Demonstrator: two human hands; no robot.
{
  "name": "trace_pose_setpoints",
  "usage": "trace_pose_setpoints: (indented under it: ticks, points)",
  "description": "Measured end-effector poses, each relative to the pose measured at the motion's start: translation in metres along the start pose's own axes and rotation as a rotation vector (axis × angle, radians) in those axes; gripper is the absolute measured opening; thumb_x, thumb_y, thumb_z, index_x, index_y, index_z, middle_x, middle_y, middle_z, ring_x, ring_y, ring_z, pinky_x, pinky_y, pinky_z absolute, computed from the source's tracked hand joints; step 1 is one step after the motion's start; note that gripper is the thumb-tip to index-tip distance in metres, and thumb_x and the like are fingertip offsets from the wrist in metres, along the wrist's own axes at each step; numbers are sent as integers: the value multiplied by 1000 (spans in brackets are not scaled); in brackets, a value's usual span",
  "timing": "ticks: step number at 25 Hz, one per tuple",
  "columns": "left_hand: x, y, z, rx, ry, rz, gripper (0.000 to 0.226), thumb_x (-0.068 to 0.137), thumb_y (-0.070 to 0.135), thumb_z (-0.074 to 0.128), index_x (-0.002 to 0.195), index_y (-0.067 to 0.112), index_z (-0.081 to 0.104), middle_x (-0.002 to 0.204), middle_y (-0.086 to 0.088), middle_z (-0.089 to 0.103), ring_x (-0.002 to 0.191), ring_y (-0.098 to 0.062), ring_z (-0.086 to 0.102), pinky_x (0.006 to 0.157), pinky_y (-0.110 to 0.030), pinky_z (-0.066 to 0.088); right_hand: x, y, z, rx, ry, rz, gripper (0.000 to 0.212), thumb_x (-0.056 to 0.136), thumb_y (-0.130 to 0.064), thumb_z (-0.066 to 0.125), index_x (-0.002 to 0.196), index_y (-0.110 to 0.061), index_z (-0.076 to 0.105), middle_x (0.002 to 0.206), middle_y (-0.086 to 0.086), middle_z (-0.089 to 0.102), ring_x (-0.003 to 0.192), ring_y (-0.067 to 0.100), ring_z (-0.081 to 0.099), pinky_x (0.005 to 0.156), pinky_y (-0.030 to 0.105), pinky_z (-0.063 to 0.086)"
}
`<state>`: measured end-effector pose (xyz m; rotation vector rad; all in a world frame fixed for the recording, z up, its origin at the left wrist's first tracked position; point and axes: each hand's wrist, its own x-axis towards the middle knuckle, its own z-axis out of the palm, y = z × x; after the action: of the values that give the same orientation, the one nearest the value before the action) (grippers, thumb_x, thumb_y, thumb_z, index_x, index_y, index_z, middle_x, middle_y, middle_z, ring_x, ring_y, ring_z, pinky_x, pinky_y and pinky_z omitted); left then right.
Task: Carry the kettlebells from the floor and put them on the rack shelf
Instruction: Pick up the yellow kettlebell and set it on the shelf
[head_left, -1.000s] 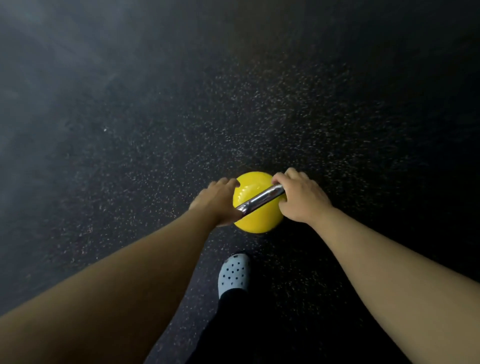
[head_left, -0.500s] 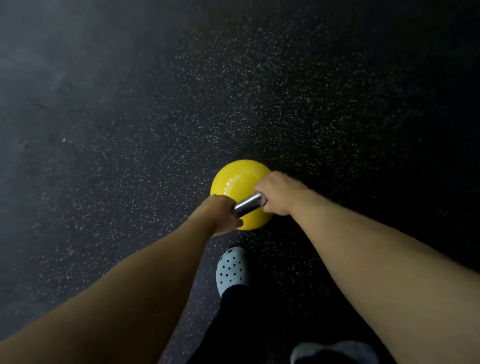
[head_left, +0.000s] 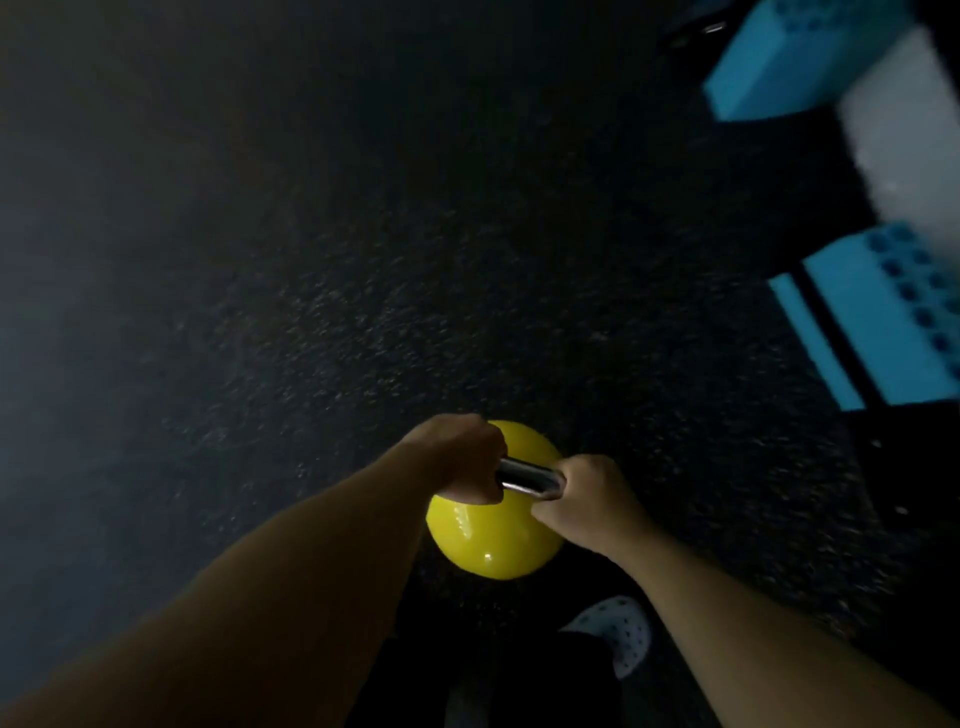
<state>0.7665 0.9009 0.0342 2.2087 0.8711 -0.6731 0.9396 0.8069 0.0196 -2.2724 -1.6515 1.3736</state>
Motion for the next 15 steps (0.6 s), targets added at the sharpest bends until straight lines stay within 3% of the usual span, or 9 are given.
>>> trace_pose_setpoints:
  ticks: [3,6,8,12,15]
  points:
    - [39,79,-58,128,27,98,20,74,42,60,87,28,64,68,8,58,62,-11,58,57,-31,53,-27,45,-73,-4,193,14,26,64,-30,67,51,-24,45,52,-7,47,48,11,49,38,20,27]
    - [87,178,-127,300,57,222,19,75,44,59,85,28,62,68,9,57,61,-11,56,54,-29,49,-61,95,-162,37,406,91,30,65,-31,68,51,-22,43,49,-9,43,44,5,39,38,17,21]
    - [120,248,-177,409,96,320,22,72,47,58,84,29,62,67,10,56,62,-12,57,52,-27,42,-84,132,-219,87,565,138,26,64,-32,68,54,-19,48,51,-4,51,49,13,49,40,20,25]
    - [166,353,-250,577,231,498,29,67,48,57,82,24,66,75,1,67,75,-23,67,55,-27,38,-119,184,-313,104,807,152,41,64,-30,70,50,-21,32,46,-1,43,54,29,57,46,29,31]
    - [204,417,-287,653,333,651,31,67,48,58,80,21,67,83,-7,72,79,-29,68,57,-30,40,-132,220,-372,27,960,191,20,61,-28,65,53,-16,51,55,13,62,56,35,61,48,31,41]
